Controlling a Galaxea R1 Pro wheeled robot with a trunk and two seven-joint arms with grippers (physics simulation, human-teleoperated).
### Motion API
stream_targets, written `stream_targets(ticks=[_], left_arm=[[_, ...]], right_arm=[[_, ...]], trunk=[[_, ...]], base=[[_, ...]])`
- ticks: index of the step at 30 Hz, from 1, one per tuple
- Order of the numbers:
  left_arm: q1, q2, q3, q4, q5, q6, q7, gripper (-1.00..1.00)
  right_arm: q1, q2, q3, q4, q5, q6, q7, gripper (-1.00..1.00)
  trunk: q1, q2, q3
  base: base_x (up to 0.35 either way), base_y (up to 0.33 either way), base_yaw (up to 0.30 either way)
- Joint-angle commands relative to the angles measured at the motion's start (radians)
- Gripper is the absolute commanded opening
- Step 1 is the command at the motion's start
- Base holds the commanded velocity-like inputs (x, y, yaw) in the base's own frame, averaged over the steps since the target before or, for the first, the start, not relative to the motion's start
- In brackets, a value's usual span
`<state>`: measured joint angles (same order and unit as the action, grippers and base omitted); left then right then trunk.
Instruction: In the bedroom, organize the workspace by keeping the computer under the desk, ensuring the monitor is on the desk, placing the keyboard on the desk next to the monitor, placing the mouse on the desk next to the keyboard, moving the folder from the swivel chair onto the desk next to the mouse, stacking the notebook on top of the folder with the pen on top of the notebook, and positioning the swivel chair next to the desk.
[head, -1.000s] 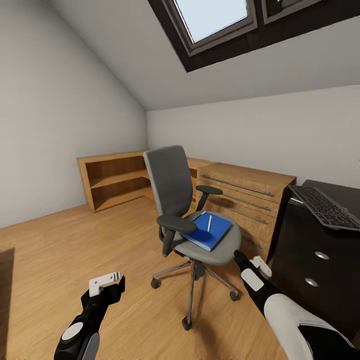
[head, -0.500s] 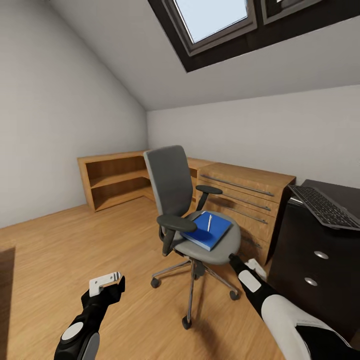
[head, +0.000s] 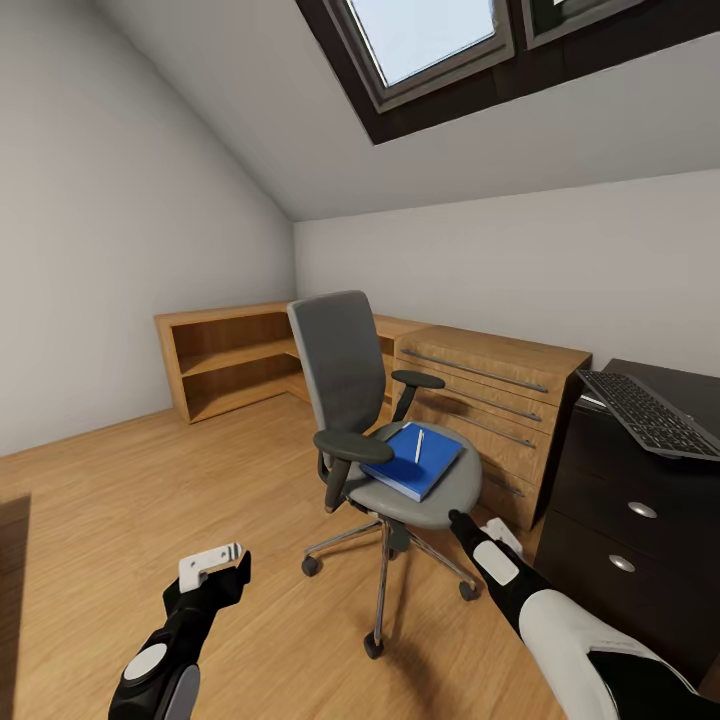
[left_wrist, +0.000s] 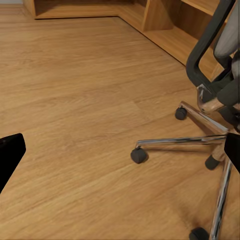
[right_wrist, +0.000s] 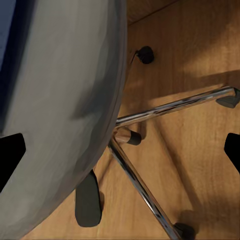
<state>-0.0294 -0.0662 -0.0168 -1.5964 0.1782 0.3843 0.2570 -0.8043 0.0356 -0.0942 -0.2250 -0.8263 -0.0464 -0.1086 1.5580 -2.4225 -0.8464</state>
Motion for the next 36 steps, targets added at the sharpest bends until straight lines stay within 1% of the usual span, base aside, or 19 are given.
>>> stream_targets(ticks=[1, 5, 12, 23, 28, 36], left_arm=[[0.000, 0.000, -0.003, -0.001, 0.011, 0.003, 0.009, 1.00], [0.000, 0.000, -0.007, -0.001, 0.011, 0.004, 0.009, 1.00], [0.000, 0.000, -0.008, -0.001, 0.011, 0.004, 0.010, 1.00], [0.000, -0.001, -0.011, -0.001, 0.011, 0.004, 0.012, 1.00], [0.000, -0.001, -0.020, -0.001, 0.011, 0.004, 0.012, 1.00], [0.000, 0.000, -0.023, -0.001, 0.011, 0.004, 0.012, 1.00]], right_arm=[[0.000, 0.001, -0.007, -0.001, -0.002, -0.002, 0.000, 1.00], [0.000, 0.001, -0.007, 0.000, -0.002, -0.001, 0.004, 1.00], [0.000, 0.005, -0.006, 0.001, -0.002, -0.001, 0.006, 1.00], [0.001, 0.019, -0.006, 0.001, -0.002, -0.001, 0.006, 1.00], [0.001, 0.021, -0.006, 0.001, -0.002, -0.001, 0.006, 1.00], [0.001, 0.021, -0.005, 0.001, -0.002, -0.001, 0.006, 1.00]], trunk=[[0.000, 0.000, -0.001], [0.015, -0.028, -0.014], [0.015, -0.028, -0.014], [0.015, -0.028, -0.014], [0.015, -0.028, -0.014], [0.015, -0.028, -0.014]], base=[[0.000, 0.000, 0.000], [0.000, 0.000, 0.000], [0.000, 0.000, 0.000], [0.000, 0.000, 0.000], [0.000, 0.000, 0.000], [0.046, 0.000, 0.000]])
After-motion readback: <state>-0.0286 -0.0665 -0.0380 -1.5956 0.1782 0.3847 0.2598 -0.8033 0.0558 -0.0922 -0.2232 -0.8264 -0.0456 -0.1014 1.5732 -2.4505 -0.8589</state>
